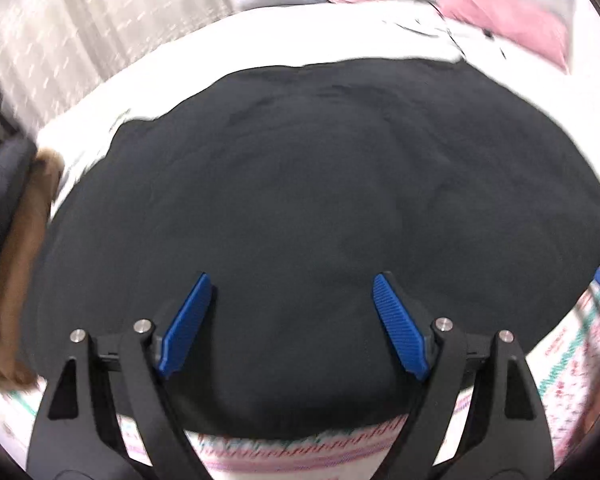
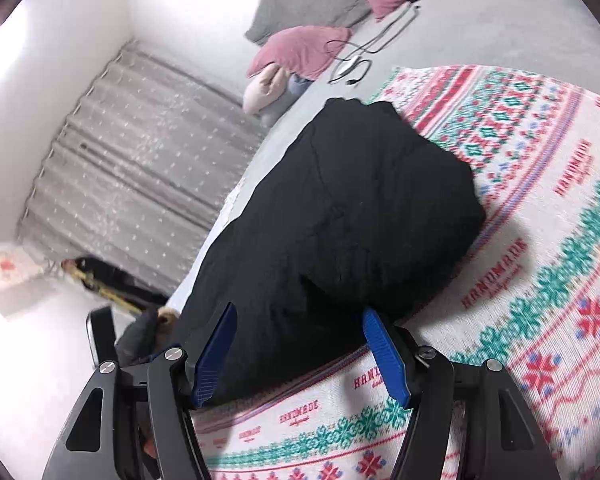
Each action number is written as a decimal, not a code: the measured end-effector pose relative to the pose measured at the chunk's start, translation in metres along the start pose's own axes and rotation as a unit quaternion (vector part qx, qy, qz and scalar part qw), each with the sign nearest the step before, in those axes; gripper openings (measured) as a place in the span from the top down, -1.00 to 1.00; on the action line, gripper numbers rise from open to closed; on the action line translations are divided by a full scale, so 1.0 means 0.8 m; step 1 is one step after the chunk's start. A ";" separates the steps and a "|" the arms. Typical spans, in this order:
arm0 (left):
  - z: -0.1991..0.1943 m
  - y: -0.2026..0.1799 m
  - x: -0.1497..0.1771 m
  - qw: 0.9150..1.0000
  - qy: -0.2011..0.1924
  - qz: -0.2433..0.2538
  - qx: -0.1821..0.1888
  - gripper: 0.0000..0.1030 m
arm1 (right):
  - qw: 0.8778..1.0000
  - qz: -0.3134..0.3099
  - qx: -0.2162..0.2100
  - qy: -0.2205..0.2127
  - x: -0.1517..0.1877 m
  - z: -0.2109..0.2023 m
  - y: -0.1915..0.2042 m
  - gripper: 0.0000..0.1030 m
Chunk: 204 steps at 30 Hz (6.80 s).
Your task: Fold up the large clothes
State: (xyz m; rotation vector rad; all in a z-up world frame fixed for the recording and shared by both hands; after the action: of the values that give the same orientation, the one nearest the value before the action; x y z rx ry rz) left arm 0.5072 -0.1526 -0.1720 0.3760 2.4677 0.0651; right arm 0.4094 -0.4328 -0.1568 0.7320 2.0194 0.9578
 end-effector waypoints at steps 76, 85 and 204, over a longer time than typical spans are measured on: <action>-0.148 0.430 0.071 0.943 -0.086 -0.303 0.112 -0.64 | 0.569 -0.806 0.163 0.035 0.460 0.311 0.406 0.48; -0.133 0.386 0.061 0.948 -0.067 -0.270 0.156 -0.64 | 0.655 -0.735 0.167 0.052 0.398 0.279 0.413 -0.34; -0.006 0.268 0.067 0.995 -0.042 -0.088 0.025 -0.27 | 0.853 -0.364 0.260 0.268 0.105 0.498 0.276 0.62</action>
State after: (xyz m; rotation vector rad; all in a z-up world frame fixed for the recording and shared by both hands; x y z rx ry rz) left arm 0.5182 0.0684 -0.1703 0.1777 2.4113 -0.0854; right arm 0.7300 -0.0994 -0.1775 -0.1244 2.7770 0.1452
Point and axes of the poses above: each gripper's, at about its wrist camera, not at the fingertips, and z roughly the way its jaws point, y to its left, x to its underside, the point moved 10 cm from there along z, roughly the way its jaws point, and after that the axes turned 3 degrees about z, right-handed, at the moved point
